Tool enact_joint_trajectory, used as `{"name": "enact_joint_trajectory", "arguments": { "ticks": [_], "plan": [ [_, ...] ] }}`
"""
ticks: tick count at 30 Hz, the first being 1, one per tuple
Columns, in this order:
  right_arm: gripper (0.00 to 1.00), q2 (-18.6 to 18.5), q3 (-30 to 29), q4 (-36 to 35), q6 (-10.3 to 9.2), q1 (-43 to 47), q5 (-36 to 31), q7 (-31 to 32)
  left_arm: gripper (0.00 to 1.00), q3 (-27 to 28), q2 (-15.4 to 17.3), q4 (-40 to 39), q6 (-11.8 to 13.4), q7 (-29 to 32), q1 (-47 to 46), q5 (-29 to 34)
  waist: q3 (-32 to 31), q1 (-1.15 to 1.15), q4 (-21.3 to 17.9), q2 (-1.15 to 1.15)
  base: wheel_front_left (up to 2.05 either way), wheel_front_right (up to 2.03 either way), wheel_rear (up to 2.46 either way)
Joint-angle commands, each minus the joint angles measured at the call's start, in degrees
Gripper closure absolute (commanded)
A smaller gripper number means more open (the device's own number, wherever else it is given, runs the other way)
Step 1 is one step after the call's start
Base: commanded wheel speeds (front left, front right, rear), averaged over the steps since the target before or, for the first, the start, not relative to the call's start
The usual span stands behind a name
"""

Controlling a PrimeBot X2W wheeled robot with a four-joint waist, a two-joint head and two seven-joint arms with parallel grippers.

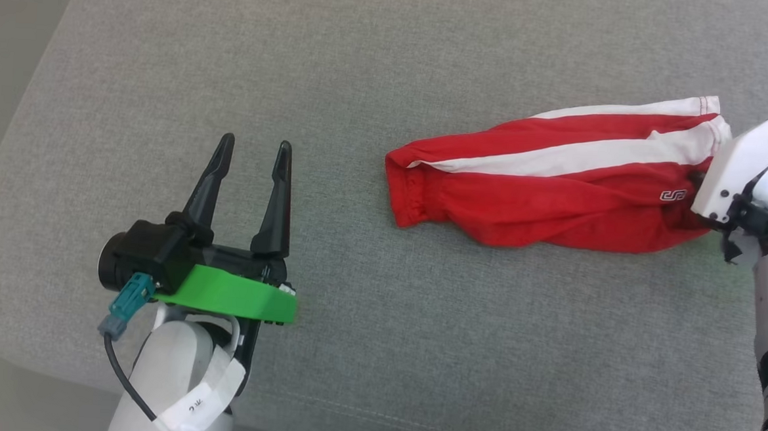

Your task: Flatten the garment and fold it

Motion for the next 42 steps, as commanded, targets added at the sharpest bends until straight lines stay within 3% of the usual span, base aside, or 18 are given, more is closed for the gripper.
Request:
{"name": "enact_joint_trajectory", "arguments": {
  "ticks": [1, 11, 17, 21, 25, 29, 33, 34, 42],
  "plan": [
    [1.00, 1.5, 0.1, 0.6, -0.06, 2.6, 0.9, 0.4, 0.00, -0.1, -0.2, -0.2, 0.1, -0.2, 0.8, -0.3, -0.5, 0.00, -0.4, 0.00, 0.00, 0.00, 0.00],
    [1.00, -2.8, -1.5, -8.0, -0.06, 9.6, 1.5, -5.0, 0.00, -0.3, -0.3, 0.9, 0.1, -0.2, 2.1, 0.0, -3.8, 0.00, -3.0, 0.00, 0.00, 0.00, 0.00],
    [1.00, -5.6, -6.1, -13.6, -0.06, 14.5, -5.2, -7.1, 0.00, -0.8, -0.3, 1.9, -0.1, -0.2, 3.0, 0.0, -5.6, 0.00, -4.0, 0.00, 0.00, 0.00, 0.00],
    [1.00, -5.2, -5.7, -18.6, -0.06, 16.5, -10.6, -7.9, 0.00, -1.3, -0.3, 2.4, -0.3, -0.2, 3.3, 0.0, -6.5, 0.00, -4.0, 0.00, 0.00, 0.00, 0.00],
    [1.00, -3.1, -0.3, -25.8, -0.06, 18.1, -12.7, -7.6, 0.00, -1.8, -0.3, 2.8, -0.4, -0.2, 3.6, -0.1, -7.2, 0.00, -3.6, 0.00, 0.00, 0.00, 0.00],
    [1.00, -1.2, 9.0, -34.1, -0.06, 20.2, -12.2, -5.5, 0.00, -2.1, -0.3, 3.1, -0.5, -0.2, 3.9, -0.1, -7.6, 0.00, -3.0, 0.00, 0.00, 0.00, 0.00],
    [1.00, -0.6, 20.2, -40.6, -0.06, 21.7, -11.1, -2.5, 0.00, -2.3, -0.3, 3.3, -0.6, -0.2, 3.9, -0.3, -7.5, 0.00, -2.3, 0.00, 0.00, 0.00, 0.00],
    [1.00, -0.4, 27.2, -41.3, -0.06, 21.7, -9.4, -0.6, 0.00, -2.8, -0.3, 3.4, -0.6, -0.2, 3.5, -0.6, -7.0, 0.00, -1.5, 0.00, 0.00, 0.00, 0.00],
    [1.00, 1.1, 36.2, -34.1, -0.06, 20.3, -6.4, 0.6, 0.00, -3.7, -0.3, 3.6, -0.7, -0.2, 2.5, -1.4, -5.9, 0.00, 0.2, 0.00, 0.00, 0.00, 0.00]
  ]
}}
